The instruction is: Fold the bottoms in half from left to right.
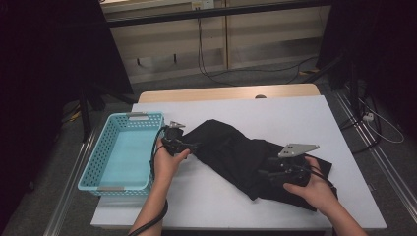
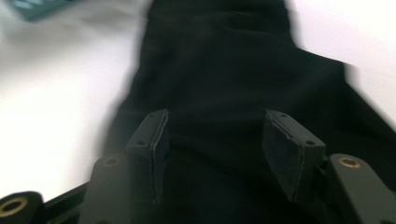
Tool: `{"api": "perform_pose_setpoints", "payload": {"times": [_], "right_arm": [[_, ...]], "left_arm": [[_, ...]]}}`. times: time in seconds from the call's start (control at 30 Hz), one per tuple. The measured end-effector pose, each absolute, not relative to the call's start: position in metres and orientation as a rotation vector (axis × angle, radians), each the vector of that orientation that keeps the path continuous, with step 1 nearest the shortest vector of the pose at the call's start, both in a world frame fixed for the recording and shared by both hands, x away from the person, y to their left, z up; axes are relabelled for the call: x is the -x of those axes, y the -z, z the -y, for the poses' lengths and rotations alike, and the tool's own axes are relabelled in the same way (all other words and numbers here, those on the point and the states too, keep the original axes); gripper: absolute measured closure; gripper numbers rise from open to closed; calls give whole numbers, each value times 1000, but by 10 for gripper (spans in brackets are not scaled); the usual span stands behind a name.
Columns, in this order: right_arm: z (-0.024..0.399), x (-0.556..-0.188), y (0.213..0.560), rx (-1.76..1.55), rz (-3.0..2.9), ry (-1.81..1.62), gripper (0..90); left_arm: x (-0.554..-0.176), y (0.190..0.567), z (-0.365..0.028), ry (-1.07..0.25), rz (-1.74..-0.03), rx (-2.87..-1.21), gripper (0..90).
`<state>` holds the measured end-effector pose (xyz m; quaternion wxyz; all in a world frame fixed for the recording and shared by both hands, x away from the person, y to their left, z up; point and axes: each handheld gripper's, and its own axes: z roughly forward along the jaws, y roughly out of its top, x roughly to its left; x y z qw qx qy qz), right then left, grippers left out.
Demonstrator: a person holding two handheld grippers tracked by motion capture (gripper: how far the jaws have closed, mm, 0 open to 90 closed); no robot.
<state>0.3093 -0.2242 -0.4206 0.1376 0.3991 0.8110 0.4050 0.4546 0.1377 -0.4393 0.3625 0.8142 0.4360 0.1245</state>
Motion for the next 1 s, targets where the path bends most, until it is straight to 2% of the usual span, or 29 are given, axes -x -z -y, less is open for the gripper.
{"api": "perform_pose_setpoints", "payload": {"times": [0.2,0.43,0.87,1.0], "right_arm": [[262,-308,429,-1261,-2254,-1031,419],[307,-308,423,-1355,-2123,-937,531],[336,-337,446,-1484,-2095,-826,521],[332,-338,450,-1506,-2153,-850,682]], "left_arm": [[-451,432,-135,-351,-1067,-2118,162],[-449,430,-131,-340,-1031,-2135,153],[-449,431,-125,-341,-999,-2151,153],[-450,430,-127,-345,-994,-2160,153]]}}
